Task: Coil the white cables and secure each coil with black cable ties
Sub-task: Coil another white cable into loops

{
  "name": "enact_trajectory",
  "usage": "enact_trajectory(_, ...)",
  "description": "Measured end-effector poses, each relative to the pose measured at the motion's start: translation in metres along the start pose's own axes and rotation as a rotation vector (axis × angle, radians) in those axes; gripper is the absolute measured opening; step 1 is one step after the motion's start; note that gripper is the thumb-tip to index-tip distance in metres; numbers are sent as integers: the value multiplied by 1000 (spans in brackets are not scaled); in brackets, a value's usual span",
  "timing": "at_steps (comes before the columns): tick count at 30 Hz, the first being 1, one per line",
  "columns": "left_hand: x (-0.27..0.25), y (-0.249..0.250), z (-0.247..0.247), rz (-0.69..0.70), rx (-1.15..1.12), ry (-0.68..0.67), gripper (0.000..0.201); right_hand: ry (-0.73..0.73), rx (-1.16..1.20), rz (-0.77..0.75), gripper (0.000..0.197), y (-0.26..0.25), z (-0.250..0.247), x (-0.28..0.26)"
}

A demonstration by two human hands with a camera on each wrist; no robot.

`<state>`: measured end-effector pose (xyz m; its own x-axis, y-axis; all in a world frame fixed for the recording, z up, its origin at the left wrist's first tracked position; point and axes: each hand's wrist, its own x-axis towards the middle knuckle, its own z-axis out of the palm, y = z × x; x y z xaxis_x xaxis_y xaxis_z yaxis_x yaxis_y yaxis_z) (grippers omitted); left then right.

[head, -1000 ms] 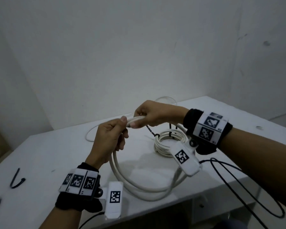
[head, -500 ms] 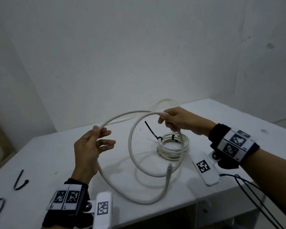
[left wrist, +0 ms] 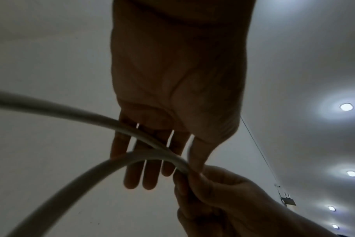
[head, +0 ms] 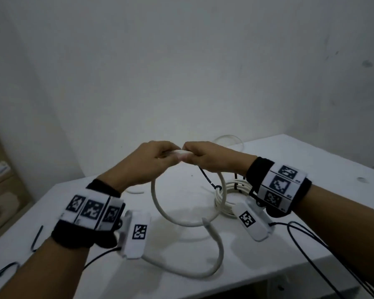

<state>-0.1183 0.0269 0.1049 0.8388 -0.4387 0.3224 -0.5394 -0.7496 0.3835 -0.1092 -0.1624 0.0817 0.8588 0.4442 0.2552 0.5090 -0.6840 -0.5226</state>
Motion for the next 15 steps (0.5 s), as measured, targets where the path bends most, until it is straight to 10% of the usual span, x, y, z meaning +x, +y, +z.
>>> enact_trajectory(10,-11,-27,17,-209,-555,201,27,123,-104,5,34,9,36,3)
enact_trajectory(15,-28,-57,1,-302,-768,480,23,143,253,170,36,25,42,1)
